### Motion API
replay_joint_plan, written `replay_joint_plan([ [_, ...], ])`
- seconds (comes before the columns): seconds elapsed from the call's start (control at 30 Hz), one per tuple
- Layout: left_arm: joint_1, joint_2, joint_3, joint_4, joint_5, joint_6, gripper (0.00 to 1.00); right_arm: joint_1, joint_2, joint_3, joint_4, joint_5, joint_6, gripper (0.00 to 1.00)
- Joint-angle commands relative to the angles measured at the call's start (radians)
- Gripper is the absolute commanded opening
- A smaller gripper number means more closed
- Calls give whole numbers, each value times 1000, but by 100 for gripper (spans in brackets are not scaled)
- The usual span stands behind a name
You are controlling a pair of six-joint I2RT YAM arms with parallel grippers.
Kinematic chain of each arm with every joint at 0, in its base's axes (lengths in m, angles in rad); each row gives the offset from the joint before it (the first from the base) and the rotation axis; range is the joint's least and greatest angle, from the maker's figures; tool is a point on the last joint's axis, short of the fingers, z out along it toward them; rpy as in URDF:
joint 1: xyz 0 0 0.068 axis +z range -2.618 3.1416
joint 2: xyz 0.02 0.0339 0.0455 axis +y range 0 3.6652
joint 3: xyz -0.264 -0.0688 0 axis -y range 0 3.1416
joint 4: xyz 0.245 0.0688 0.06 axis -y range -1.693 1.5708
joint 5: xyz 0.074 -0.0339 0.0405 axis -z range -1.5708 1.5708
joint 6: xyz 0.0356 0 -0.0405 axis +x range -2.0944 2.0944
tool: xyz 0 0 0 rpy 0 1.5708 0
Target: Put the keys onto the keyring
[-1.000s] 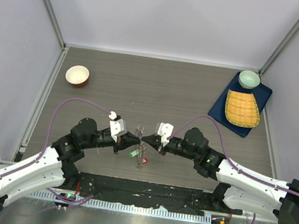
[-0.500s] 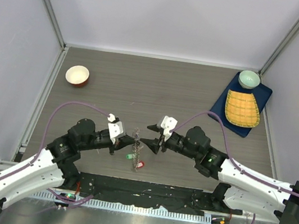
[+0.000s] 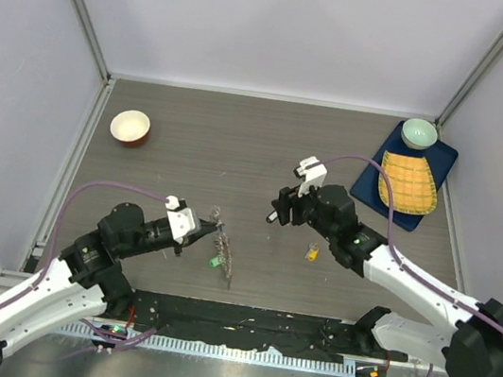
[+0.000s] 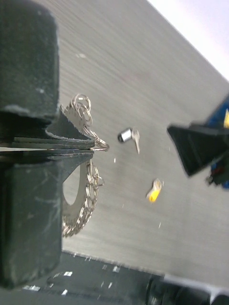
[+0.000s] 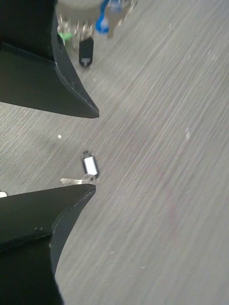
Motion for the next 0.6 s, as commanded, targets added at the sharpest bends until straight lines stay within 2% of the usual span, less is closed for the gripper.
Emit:
replay_joint_plan([
  [0.0,10,-42,52,53,-312,-43,0,-52,73,41,-27,21,88,64],
  [0.1,15,-85,40,46,-322,-53,0,-57,130,54,-21,20,80,64],
  [0.2,15,-118,19,53,-217,-69,0,-67,189,64,-23,30,71,63],
  [0.3,15,-122,14,40,-294,-120,0,-86,246,74,-26,38,83,59],
  [0.57,16,-53,51,-50,-300,-115,0,-136,395,113,0,15,203,51],
])
